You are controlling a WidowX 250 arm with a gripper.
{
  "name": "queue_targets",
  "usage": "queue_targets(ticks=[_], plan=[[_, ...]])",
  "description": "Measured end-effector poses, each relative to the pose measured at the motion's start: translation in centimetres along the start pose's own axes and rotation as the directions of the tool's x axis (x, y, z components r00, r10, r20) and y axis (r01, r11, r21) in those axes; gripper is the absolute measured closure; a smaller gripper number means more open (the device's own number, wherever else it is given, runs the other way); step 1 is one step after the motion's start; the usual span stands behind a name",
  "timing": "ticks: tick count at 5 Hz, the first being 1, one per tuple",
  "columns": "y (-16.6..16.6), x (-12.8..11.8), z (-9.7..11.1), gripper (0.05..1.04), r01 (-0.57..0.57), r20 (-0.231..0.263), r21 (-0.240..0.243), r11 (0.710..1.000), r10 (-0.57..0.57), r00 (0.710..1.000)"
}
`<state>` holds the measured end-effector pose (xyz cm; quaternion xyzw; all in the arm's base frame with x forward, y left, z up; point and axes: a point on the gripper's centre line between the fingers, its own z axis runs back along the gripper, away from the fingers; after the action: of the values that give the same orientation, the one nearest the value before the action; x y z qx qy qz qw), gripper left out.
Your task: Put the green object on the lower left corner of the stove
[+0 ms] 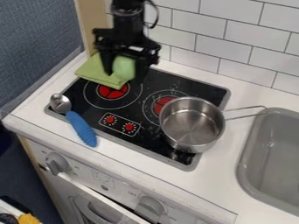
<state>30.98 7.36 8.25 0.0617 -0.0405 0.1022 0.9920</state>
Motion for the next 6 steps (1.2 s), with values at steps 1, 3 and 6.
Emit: queue_targets(ticks=[1,3,6], plan=[[3.0,-1.6,-1.3,0.255,-0.115,-0.036,0.044,0.992,0.116,0.993],[9.3,-1.7,-2.0,0.255,-0.295,-0.004,0.108,0.949,0.297,0.955],[15.0,-3.2,-4.4,0.255,-0.45,0.045,0.128,0.884,0.448,0.893]])
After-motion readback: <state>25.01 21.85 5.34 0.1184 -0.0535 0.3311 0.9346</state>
